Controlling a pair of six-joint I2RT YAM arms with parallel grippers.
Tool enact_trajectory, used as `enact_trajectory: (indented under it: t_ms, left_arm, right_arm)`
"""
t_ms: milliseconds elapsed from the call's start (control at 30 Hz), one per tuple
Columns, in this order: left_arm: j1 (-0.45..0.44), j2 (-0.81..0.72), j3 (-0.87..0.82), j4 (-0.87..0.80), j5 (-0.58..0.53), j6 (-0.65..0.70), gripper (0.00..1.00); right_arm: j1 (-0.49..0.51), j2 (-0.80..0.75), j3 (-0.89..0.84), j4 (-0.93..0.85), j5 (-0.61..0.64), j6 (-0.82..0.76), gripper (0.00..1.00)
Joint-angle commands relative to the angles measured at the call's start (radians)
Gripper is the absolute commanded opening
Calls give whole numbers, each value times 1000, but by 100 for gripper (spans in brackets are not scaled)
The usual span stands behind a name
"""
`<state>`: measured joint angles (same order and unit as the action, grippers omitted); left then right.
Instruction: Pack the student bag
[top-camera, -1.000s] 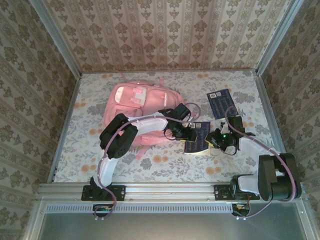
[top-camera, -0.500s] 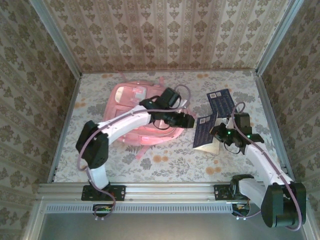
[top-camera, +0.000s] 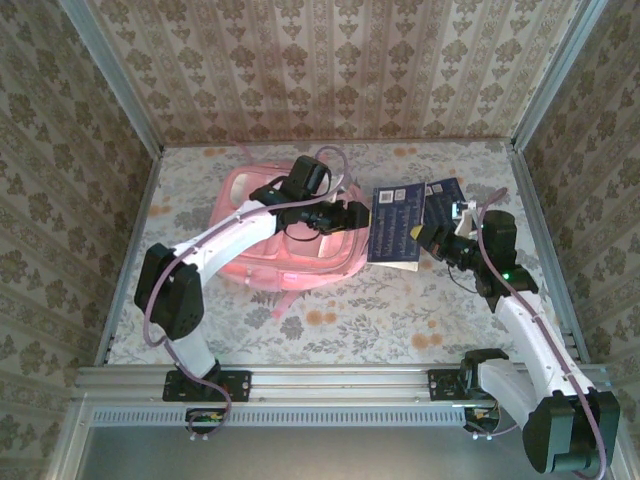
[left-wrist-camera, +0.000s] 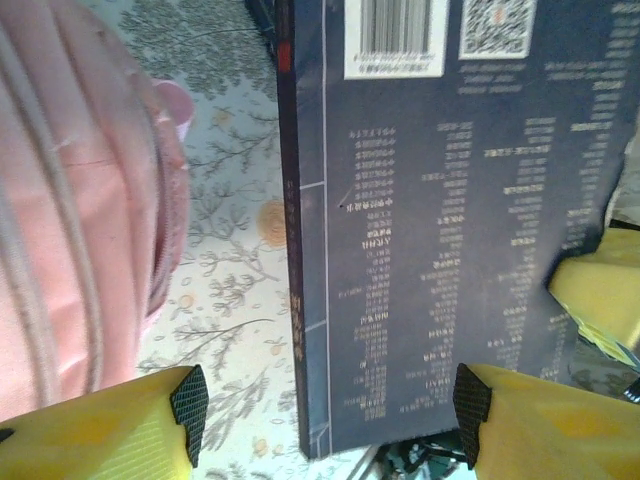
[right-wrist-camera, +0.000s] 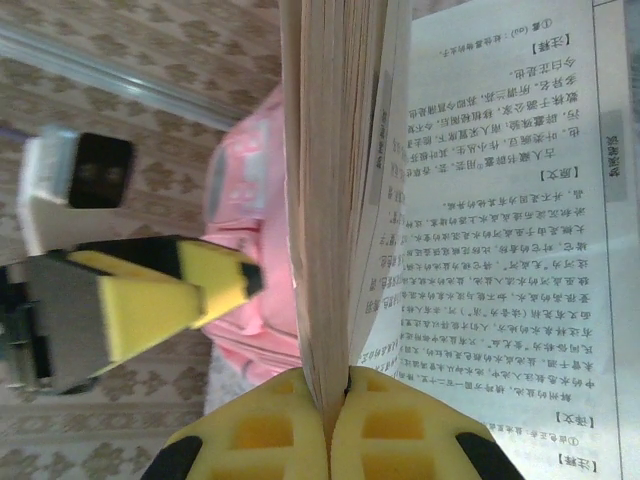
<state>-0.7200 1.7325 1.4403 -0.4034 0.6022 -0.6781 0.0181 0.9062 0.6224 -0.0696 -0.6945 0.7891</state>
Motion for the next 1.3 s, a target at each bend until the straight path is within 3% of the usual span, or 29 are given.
enact_trajectory:
  t_ms: [0, 233, 400, 600, 700, 933, 1000, 1067, 1267]
  left_arm:
    - [0, 38, -5, 78, 82, -47, 69]
    - [35, 85, -49, 308, 216, -182, 69]
    - [55, 83, -106, 540, 300, -307, 64]
    - [75, 55, -141, 686, 344, -376, 59]
    - [91, 31, -165, 733, 347, -399, 50]
    - [112, -8, -204, 712, 330, -364, 13]
    - [118, -21, -220, 722, 316, -368, 6]
    - [126, -38, -238, 733, 294, -375, 2]
    - [133, -100, -305, 810, 168, -443, 0]
  right_arm:
    - [13, -1, 7, 196, -123, 77, 0]
    - [43, 13, -14, 301, -162, 139, 0]
    - [48, 51, -22, 355, -181, 185, 0]
    - [52, 98, -33, 412, -186, 223, 0]
    - [57, 126, -28, 405, -180, 216, 0]
    - [85, 161, 43, 227, -99, 110, 0]
    - [97, 166, 63, 177, -65, 85, 14]
    - [116, 165, 79, 134, -17, 64, 46]
    - [199, 111, 78, 59, 211, 98, 94]
